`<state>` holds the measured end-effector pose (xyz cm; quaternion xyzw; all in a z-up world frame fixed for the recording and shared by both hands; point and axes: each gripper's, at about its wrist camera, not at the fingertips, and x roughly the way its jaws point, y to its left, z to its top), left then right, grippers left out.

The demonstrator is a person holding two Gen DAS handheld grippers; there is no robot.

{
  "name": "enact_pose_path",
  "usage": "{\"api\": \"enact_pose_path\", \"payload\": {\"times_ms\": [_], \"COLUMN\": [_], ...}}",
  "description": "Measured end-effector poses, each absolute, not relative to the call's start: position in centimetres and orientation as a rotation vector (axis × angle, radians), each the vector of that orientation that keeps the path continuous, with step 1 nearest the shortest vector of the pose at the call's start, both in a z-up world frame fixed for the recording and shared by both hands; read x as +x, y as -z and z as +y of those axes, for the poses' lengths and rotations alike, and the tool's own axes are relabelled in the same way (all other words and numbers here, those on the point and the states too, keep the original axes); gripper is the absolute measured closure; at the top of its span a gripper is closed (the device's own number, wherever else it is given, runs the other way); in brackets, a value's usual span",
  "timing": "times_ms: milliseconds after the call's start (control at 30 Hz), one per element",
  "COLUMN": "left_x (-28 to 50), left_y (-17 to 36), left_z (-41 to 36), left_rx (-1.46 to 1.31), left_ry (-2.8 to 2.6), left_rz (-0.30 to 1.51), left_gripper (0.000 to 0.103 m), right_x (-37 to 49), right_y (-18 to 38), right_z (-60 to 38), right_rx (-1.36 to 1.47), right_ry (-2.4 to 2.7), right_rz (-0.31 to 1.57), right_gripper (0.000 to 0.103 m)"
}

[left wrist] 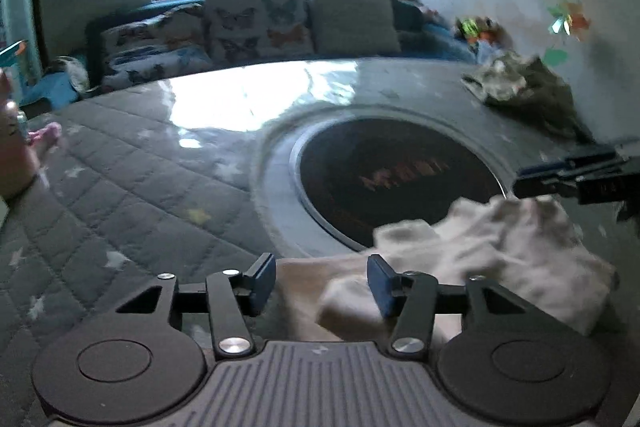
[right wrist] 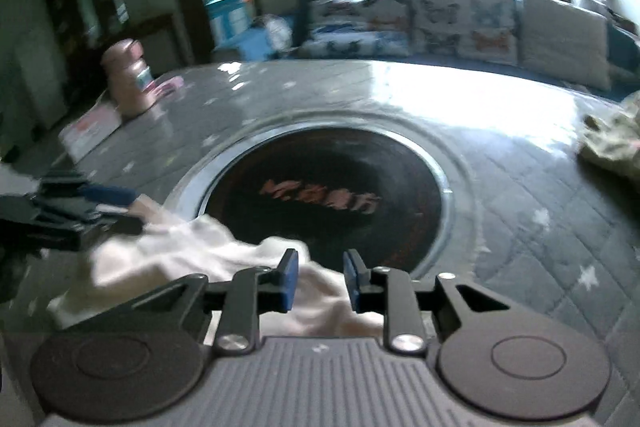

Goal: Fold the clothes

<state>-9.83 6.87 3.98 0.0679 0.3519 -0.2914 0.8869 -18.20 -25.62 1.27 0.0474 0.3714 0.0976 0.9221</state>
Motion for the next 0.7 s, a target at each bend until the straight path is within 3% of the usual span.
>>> {"api": "enact_pose_path", "payload": {"times_ms": [133, 200, 600, 700], "left_x": [-9.6, -10.4, -12.0, -11.6], "left_y": [-5.8, -6.7, -4.6, -4.2], "left_z": [9.0, 9.3, 8.0, 7.9], "left_rx": [0.088, 0.074, 0.063, 0.051], "left_ry": [0.541, 0.564, 0.574, 0.564], "left_rz": [0.678, 0.661, 0.764, 0.781], "left_gripper": [0.046, 0.045, 0.045, 0.05], "right_x": [-19.2, -19.7, -19.4, -19.0], "right_y": [-1.7, -1.9, -0.8, -0.9], "right_z": [-26.5, -26.3, -25.8, -24.9], "right_rx": [0.121, 0.106, 0.041, 0.006], "right_ry": [-0.181, -0.192, -0.192, -0.226], "right_rz": [0.744, 0.747, 0.764, 0.759], "right_gripper": [0.07, 0.054, 0.053, 0.053]}}
